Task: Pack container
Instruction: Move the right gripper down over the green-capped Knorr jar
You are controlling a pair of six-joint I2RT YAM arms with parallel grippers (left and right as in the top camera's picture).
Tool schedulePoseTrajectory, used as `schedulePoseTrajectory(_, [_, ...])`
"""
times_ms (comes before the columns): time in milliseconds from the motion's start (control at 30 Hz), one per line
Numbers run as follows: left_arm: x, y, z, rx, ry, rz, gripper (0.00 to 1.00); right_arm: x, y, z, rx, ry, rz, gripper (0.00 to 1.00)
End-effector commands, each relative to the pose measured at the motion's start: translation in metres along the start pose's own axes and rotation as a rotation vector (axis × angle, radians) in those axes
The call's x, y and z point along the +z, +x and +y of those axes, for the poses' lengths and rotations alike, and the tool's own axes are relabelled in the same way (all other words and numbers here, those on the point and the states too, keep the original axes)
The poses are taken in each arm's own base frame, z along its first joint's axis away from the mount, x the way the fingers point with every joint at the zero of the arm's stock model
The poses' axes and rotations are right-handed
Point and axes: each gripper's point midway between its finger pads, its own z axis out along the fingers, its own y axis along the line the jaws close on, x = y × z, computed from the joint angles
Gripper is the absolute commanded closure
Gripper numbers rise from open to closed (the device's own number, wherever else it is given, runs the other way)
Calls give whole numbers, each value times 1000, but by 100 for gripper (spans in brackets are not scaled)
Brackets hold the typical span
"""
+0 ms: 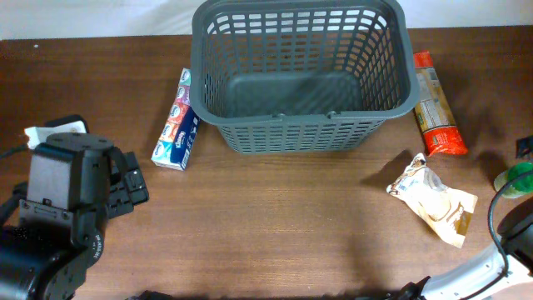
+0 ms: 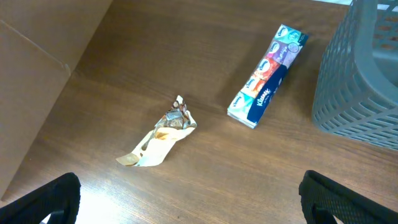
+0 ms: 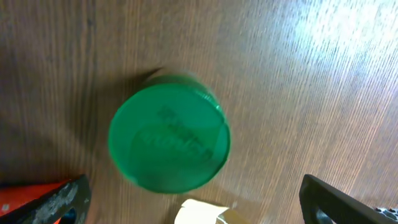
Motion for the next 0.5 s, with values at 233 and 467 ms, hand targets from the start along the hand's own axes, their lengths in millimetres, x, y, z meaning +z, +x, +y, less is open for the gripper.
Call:
schedulePoseTrajectory(233, [1, 1, 0, -7, 1, 8, 0, 17, -5, -11, 34, 40, 24, 1])
schedulePoseTrajectory(467, [1, 1, 0, -7, 1, 8, 1, 28, -4, -9, 58, 42, 47, 1])
